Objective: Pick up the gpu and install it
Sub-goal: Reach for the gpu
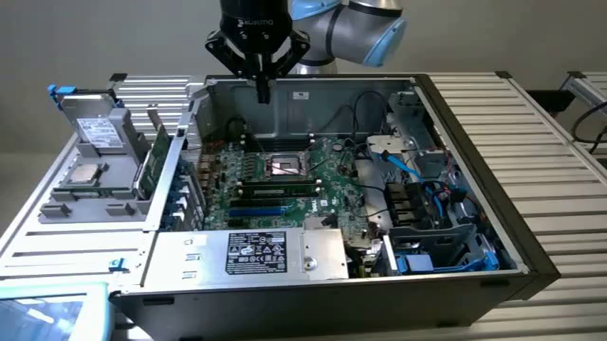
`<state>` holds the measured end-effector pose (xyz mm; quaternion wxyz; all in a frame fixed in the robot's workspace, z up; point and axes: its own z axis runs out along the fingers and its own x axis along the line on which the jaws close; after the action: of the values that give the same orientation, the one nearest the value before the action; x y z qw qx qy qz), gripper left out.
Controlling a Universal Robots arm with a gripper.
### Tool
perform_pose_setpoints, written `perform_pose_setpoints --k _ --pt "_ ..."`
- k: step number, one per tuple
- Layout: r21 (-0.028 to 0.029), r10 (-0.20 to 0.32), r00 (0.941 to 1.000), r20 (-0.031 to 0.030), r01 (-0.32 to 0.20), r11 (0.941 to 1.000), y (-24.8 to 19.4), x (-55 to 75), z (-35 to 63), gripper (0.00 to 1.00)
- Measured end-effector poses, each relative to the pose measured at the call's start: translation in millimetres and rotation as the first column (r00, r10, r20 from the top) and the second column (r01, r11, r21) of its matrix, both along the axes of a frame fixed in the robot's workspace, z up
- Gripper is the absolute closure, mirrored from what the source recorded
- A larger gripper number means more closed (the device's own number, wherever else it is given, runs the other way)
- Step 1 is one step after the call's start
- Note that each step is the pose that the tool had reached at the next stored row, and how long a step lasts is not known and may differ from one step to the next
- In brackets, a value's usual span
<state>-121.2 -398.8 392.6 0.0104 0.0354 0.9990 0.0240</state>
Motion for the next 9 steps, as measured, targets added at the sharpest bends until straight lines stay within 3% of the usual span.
perform_pose_setpoints --k 9 --pt "0.0 0.0 1.0 0.0 0.0 1.0 0.0 0.0 0.0 0.88"
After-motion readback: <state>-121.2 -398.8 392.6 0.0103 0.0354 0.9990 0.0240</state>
